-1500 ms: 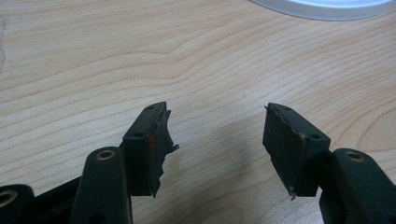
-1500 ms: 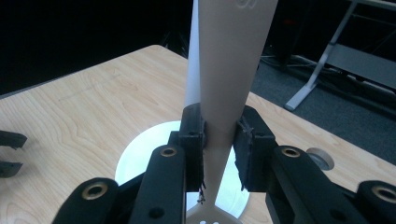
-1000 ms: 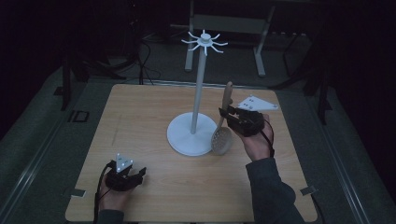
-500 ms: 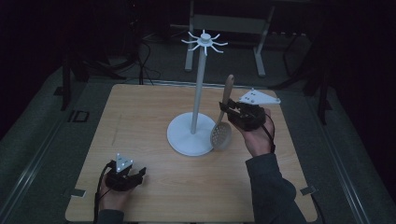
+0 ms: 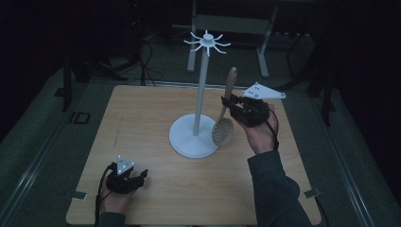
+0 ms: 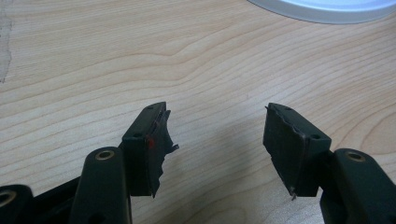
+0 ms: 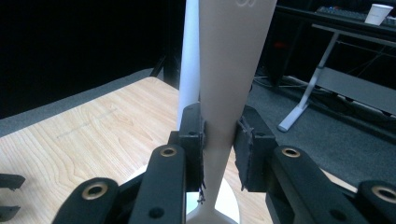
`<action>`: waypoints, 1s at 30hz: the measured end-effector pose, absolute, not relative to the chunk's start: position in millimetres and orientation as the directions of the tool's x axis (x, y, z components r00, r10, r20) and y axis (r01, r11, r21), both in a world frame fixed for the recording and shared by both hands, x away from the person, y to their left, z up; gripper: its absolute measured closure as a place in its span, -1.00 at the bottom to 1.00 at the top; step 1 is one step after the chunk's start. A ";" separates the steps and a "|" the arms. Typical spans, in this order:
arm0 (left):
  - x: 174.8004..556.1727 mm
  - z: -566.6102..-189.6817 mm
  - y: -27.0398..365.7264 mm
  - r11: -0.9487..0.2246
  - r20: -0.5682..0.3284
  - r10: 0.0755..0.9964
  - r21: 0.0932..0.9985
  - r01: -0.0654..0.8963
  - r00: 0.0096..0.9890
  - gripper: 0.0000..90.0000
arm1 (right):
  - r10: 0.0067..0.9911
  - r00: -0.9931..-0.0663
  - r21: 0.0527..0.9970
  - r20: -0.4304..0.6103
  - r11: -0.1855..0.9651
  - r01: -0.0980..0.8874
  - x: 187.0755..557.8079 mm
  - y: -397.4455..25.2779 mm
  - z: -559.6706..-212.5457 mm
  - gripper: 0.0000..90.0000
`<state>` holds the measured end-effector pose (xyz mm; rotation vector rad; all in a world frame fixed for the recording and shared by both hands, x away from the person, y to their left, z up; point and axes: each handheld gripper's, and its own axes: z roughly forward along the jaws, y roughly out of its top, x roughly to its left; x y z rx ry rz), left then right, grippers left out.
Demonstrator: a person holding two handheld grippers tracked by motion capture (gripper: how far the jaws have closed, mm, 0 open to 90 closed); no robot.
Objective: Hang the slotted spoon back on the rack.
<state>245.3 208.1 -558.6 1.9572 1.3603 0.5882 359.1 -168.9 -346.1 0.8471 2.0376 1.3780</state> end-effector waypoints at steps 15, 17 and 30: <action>245.6 -558.4 209.0 -0.229 -0.013 0.935 0.740 0.632 0.354 -0.10 | 0.745 -0.662 0.946 -0.085 0.268 0.181 362.0 -166.3 -327.6 0.65; 245.7 -558.4 208.9 -0.229 -0.013 0.936 0.739 0.633 0.353 -0.10 | 0.746 -0.660 0.946 -0.086 0.270 0.181 362.5 -166.1 -325.7 0.65; 246.7 -559.1 208.2 -0.231 -0.014 0.934 0.738 0.634 0.357 -0.09 | 0.743 -0.663 0.942 -0.097 0.282 0.179 366.8 -162.5 -316.4 0.65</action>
